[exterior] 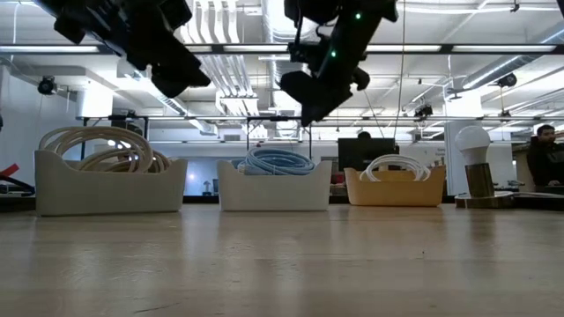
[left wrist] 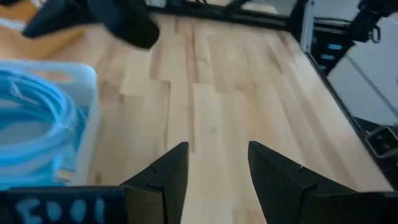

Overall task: Sort HDMI cables
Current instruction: Put the white HDMI cable into the yellow bin

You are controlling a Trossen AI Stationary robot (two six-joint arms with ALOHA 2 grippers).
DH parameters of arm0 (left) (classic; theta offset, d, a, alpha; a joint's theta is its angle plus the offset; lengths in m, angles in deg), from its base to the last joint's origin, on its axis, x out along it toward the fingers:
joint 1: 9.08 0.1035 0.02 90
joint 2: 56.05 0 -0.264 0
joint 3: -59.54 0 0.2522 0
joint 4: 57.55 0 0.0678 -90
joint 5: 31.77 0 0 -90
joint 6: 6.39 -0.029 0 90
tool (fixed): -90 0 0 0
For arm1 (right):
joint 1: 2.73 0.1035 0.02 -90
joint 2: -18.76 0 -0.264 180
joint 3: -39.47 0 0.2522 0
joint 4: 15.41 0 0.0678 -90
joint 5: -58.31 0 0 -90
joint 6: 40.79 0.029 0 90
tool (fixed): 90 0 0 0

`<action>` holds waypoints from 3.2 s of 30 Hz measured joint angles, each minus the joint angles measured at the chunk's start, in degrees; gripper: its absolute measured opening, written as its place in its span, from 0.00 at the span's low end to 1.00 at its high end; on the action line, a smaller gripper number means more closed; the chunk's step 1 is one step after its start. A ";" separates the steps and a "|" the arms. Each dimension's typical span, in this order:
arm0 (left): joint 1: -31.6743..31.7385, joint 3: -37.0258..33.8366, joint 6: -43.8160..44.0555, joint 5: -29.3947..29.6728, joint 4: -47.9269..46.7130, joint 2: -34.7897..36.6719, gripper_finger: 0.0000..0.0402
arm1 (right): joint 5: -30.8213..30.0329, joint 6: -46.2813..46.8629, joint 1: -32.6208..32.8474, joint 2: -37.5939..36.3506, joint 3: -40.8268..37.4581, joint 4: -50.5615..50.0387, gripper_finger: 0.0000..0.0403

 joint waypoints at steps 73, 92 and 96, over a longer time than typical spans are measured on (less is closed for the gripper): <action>-24.80 8.30 3.38 54.41 -13.29 -20.25 0.04 | 14.10 -2.91 13.76 0.25 4.56 12.36 0.44; -13.99 11.11 -15.74 50.29 5.83 -20.27 0.05 | 3.93 -7.87 14.41 0.25 1.45 13.40 0.41; -13.47 12.59 -16.11 50.31 6.26 -20.27 0.05 | 2.67 -7.45 13.96 0.25 0.49 13.38 0.41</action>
